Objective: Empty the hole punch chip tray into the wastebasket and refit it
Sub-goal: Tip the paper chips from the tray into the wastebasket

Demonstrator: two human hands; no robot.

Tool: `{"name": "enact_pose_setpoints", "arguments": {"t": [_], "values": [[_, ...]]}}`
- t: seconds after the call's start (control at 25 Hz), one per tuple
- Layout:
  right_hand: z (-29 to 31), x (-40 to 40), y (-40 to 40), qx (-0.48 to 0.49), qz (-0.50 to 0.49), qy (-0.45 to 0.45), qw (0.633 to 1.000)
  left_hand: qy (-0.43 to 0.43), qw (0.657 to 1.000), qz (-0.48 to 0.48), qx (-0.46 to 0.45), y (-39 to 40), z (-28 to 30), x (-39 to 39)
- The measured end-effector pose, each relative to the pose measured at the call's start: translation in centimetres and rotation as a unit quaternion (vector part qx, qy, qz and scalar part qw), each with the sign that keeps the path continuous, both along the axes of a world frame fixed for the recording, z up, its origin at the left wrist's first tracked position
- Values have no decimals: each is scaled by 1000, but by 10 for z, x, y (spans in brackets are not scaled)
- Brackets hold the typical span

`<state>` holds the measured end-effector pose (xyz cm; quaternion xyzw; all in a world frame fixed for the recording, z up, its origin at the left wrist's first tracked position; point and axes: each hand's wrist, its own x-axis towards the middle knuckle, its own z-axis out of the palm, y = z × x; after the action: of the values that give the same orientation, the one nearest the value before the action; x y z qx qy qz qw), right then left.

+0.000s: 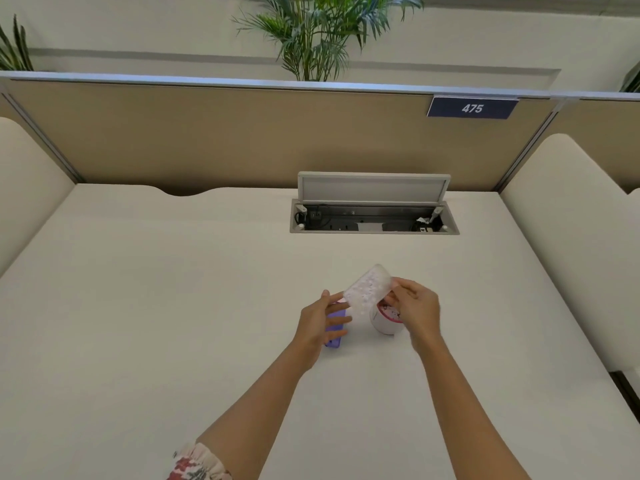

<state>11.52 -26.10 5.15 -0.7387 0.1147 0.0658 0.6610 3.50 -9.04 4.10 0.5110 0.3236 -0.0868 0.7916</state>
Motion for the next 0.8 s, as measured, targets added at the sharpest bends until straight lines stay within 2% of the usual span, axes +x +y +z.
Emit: {"name": "enact_pose_setpoints", "arguments": {"t": [0.08, 0.2, 0.28, 0.4, 0.48, 0.6, 0.8], "values": [[4, 6, -22, -4, -44, -17, 999, -25, 990, -77, 115, -12, 1, 2], [5, 14, -48, -22, -90, -48, 995, -92, 940, -191, 266, -25, -2, -1], [4, 15, -59, -82, -96, -76, 989, -132, 880, -270, 368, -31, -6, -3], [-2, 11, -58, -157, -82, -126, 976, -181, 768, -348, 505, -39, -8, -1], [-6, 5, -53, -196, -56, -167, 965, -195, 719, -378, 549, -43, -10, 0], [-12, -4, -47, -230, -17, -219, 948, -195, 663, -417, 590, -44, -16, -1], [-19, -14, -46, -269, 16, -268, 925, -181, 625, -438, 620, -44, -23, -5]]}}
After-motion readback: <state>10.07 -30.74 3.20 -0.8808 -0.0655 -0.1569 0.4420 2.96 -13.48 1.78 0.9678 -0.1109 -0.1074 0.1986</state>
